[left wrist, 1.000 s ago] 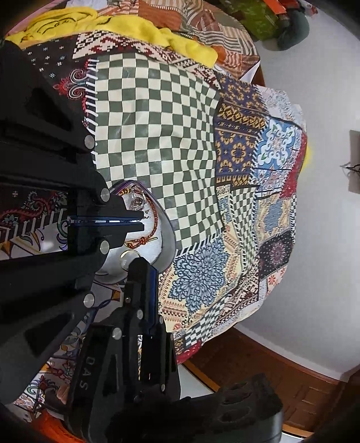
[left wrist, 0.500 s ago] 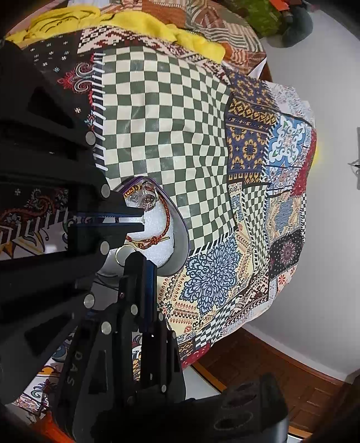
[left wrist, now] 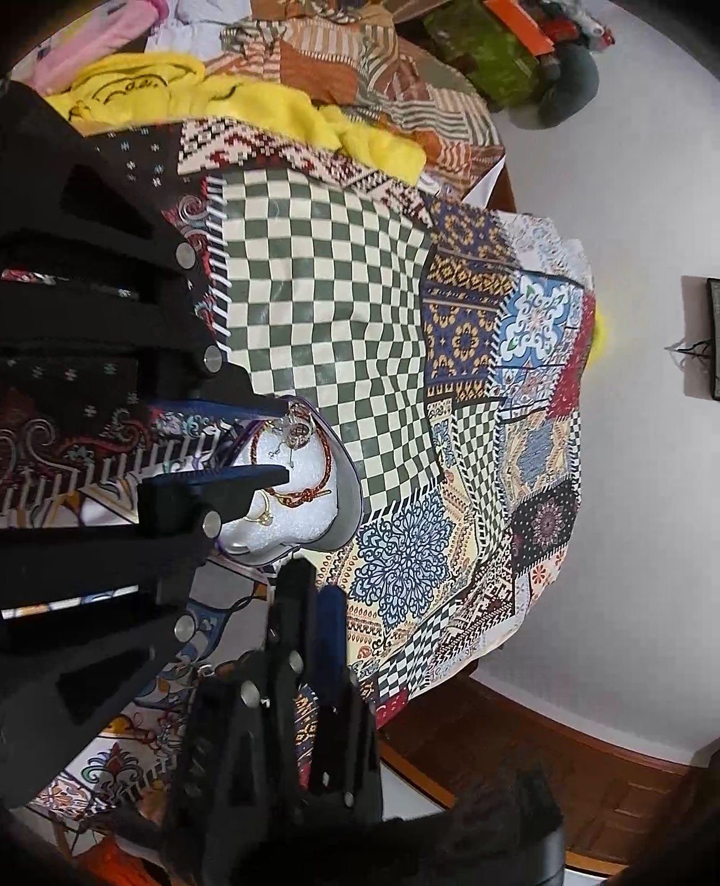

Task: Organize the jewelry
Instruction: 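Open both tools and lift them away from the box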

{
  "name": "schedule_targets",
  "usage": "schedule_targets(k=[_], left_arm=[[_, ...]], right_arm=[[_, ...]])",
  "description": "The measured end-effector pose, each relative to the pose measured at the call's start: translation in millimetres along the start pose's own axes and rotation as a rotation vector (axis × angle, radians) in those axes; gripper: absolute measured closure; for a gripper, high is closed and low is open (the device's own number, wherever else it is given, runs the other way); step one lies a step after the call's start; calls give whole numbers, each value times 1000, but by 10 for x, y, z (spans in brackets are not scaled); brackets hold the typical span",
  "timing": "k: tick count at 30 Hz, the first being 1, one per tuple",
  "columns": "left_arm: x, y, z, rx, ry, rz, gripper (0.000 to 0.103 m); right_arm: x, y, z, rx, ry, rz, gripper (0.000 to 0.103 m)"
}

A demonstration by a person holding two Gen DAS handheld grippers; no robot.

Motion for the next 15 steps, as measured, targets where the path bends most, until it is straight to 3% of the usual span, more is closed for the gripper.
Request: schedule_targets(k=[3,8,15], left_arm=[[-116,-44,-25,11,-1,6,84],[-339,-162,-68,28,-24,10,70],[-501,-369,-147,49,-25,-16,70]], right_arm=[[-200,-5,-14,7,-45,-15,68],[-511,-39,-73,12,-110,-49,68],[-816,-154,-301,11,-163,-107,67]])
Point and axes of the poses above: each gripper's, at about its wrist camera, not at the fingertips, and x roughly the way its jaws point, y to its left, z to its top, the point moved 7 cm from there along x, roughly the way its jaws point, and after that the axes turned 7 degrees about x, right-handed, at the moved point
